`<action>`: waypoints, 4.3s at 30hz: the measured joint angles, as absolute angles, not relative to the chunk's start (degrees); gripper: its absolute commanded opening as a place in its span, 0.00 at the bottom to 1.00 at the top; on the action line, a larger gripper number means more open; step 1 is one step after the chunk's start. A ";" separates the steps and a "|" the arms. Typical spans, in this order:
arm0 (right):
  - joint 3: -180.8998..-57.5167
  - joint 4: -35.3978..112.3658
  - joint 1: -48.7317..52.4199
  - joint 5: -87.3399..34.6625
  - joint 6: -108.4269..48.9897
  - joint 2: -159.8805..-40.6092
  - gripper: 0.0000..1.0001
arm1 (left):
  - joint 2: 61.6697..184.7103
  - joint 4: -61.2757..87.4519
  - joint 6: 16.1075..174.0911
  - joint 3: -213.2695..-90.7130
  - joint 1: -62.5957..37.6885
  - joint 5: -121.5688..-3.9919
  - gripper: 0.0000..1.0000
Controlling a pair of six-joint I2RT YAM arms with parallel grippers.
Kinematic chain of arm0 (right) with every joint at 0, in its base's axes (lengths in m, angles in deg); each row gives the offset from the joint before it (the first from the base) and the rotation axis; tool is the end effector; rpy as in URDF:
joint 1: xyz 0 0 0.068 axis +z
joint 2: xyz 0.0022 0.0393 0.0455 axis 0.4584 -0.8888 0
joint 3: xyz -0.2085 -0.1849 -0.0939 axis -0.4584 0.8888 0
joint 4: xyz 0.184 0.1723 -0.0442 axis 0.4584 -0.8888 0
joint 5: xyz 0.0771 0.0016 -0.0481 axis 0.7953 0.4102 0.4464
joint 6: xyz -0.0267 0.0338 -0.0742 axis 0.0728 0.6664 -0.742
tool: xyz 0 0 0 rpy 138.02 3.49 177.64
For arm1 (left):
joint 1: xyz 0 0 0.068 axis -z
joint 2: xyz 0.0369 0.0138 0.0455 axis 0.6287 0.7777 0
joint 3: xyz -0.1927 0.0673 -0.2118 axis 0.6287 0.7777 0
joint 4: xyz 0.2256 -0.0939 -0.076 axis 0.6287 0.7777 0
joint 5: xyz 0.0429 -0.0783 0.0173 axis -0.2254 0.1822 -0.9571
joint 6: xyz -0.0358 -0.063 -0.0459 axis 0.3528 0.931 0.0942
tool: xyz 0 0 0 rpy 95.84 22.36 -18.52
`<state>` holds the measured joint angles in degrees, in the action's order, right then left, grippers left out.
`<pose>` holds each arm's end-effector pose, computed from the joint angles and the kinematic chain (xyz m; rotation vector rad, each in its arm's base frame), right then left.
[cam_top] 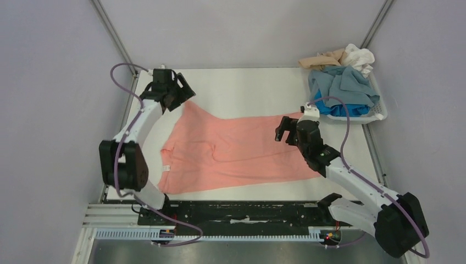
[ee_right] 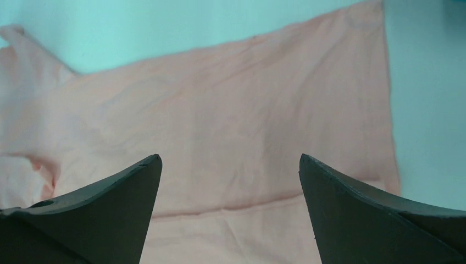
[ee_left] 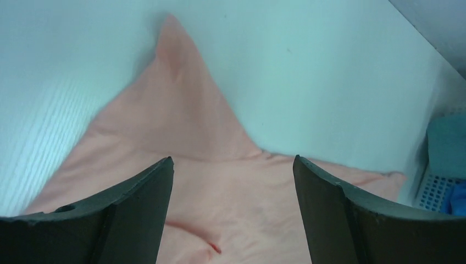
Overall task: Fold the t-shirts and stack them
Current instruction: Grab the side of the flattened tshirt furthest away from the robot with both arms, then fold the other side of the tshirt into a rectangle
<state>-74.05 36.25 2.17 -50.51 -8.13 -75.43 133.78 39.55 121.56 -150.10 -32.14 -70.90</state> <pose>0.2118 0.0949 0.2311 0.1585 2.0579 0.3291 0.3583 -0.0430 0.2954 -0.6192 2.2200 -0.4118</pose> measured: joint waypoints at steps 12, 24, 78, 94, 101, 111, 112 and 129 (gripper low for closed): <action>-84.98 40.16 -7.51 -51.87 -13.66 -95.13 0.98 | 176.07 44.75 109.80 -185.88 -39.47 -64.41 0.82; -88.09 40.95 -10.84 -48.35 -16.28 -104.00 0.98 | 185.47 51.33 103.75 -195.48 -39.10 -55.21 0.47; -113.11 33.45 -12.45 -65.60 -12.17 -133.18 0.00 | 156.69 44.14 91.99 -164.97 -35.31 -43.78 0.02; -101.68 36.84 -7.73 -57.60 -20.79 -115.48 0.00 | 143.31 42.33 83.81 -152.53 -27.84 -42.99 0.02; -92.79 36.53 -6.51 -57.07 -21.18 -104.64 0.00 | 126.17 37.74 86.37 -137.38 -27.34 -46.97 0.02; -87.26 35.13 -6.51 -58.30 -21.16 -97.82 0.00 | 99.42 27.29 93.19 -115.90 -26.11 -55.99 0.02; -86.82 35.05 -6.51 -58.36 -21.16 -97.38 0.00 | 97.85 26.13 94.09 -115.13 -26.11 -56.85 0.02; -84.46 32.16 -8.37 -59.98 -22.16 -92.70 0.00 | 71.92 24.40 112.29 -101.06 -25.13 -69.87 0.02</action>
